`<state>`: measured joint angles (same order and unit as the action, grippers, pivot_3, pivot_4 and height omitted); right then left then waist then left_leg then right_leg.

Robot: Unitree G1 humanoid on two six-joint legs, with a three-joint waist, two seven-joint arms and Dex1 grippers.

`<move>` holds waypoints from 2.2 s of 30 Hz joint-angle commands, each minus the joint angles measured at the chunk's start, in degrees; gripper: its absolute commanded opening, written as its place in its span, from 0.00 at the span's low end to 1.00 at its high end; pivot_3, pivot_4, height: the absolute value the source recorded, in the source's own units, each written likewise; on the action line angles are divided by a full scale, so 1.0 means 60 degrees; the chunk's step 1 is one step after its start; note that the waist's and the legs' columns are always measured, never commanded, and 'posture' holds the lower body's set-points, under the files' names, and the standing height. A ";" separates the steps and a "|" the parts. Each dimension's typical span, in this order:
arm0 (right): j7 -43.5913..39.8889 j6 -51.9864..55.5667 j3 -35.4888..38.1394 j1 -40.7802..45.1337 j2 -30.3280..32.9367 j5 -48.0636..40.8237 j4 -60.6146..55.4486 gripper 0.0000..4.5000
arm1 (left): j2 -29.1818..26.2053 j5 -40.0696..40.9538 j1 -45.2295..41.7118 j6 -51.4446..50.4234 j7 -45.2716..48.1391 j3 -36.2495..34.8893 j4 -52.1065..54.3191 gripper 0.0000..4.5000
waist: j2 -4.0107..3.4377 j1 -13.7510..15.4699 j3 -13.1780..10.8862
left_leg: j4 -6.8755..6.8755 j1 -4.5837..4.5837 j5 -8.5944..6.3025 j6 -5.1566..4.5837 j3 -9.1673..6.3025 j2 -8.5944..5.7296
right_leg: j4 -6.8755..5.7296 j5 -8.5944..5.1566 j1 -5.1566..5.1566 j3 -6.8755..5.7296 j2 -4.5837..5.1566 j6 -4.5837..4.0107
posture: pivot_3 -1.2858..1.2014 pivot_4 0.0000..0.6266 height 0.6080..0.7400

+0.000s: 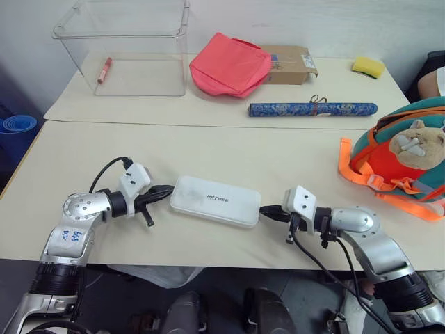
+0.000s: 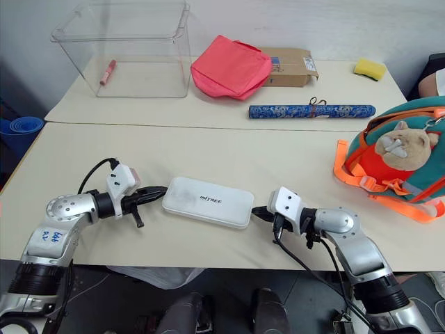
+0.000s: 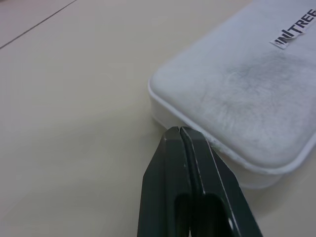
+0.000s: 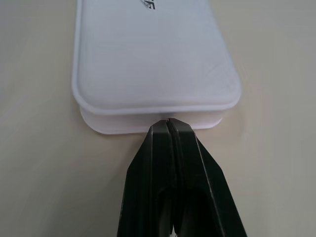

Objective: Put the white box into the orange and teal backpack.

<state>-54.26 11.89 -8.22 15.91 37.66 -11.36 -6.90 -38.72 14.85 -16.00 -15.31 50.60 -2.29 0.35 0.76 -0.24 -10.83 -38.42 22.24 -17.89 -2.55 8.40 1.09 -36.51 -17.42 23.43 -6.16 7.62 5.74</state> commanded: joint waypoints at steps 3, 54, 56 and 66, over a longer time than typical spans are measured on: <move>-0.0308 -0.0409 0.0515 0.0537 0.0443 0.0019 0.0432 0.00 | 0.0134 0.0509 0.0423 -0.0395 0.0283 0.0148 0.1308 0.01 | 0.0000 0.0001 0.0000 | 0.0000 0.0001 0.0000 0.0000 -0.0003 0.0002 | 0.0000 0.0000 0.0001 0.0005 0.0000 0.0000 | 0.52 0.24 1.00; -0.1163 -0.2473 0.0333 0.0774 0.0390 0.0705 0.2765 0.00 | 0.2442 0.9681 -0.4015 -1.2719 -0.6904 -0.2531 -0.3833 0.42 | 0.0009 0.0043 -0.0003 | -0.0110 -0.0014 -0.0002 0.0031 -0.0194 -0.0018 | -0.0027 -0.0018 -0.0153 -0.0052 -0.0005 -0.0023 | 0.52 0.24 1.00; -0.1269 -0.2037 0.0793 0.0157 0.0567 0.0142 0.2215 0.08 | 0.2426 0.9524 -0.3754 -1.2097 -0.6020 -0.2506 -0.2858 0.30 | 0.0009 0.0045 -0.0003 | -0.0110 -0.0013 -0.0002 0.0030 -0.0198 -0.0021 | -0.0002 -0.0018 -0.0160 -0.0056 -0.0003 -0.0022 | 0.52 0.24 1.00; -0.0023 -0.1002 0.5396 -0.5106 0.0735 -0.1752 -0.0724 0.80 | 0.0256 0.4784 -0.1772 -0.4565 0.1655 0.1246 0.0855 0.28 | -0.0004 0.0110 -0.0006 | -0.0052 -0.0006 -0.0025 0.0100 -0.0179 -0.0015 | 0.0108 -0.0020 -0.0156 -0.0056 -0.0011 -0.0027 | 0.52 0.24 1.00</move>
<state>-56.24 5.98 17.65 -12.23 42.66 -19.33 -7.91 -37.17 47.99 -26.46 -52.35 53.83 3.43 3.01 0.74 0.42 -10.87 -38.69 22.20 -18.04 -1.95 7.38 1.01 -35.83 -17.53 22.50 -6.49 7.57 5.59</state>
